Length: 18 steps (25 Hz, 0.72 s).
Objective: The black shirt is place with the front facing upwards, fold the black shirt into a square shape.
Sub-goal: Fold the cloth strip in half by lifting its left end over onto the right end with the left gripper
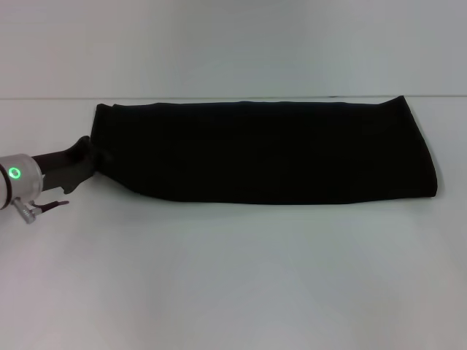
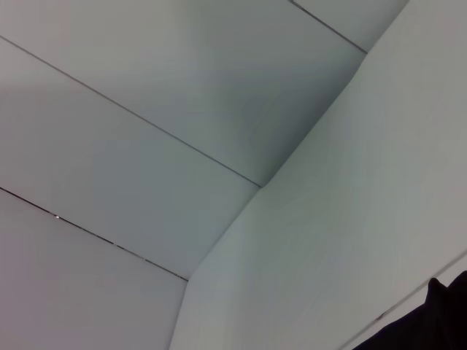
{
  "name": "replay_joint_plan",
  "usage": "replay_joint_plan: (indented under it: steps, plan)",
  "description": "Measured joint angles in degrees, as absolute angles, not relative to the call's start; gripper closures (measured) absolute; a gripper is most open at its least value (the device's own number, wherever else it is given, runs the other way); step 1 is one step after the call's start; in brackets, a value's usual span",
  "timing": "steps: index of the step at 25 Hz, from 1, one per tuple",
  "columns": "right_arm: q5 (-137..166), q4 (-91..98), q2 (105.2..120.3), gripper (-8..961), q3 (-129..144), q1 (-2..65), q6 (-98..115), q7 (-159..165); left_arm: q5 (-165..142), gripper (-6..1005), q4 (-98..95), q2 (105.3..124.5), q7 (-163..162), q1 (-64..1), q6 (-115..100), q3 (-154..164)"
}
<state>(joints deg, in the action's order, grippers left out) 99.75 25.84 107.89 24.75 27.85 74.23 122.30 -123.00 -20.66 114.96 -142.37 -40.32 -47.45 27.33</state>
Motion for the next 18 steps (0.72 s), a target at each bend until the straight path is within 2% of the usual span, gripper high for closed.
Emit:
replay_joint_plan:
  steps: [1,18]
  plan:
    - [99.75,25.84,107.85,256,24.82,27.85,74.16,122.31,-122.61,994,-20.96,114.94,-141.25,-39.97,-47.67,27.24]
    - [99.6,25.84,108.01,256,24.61,27.77,72.04,122.11,-121.14,990,-29.1,115.53,-134.02,-28.35,-54.2,17.08]
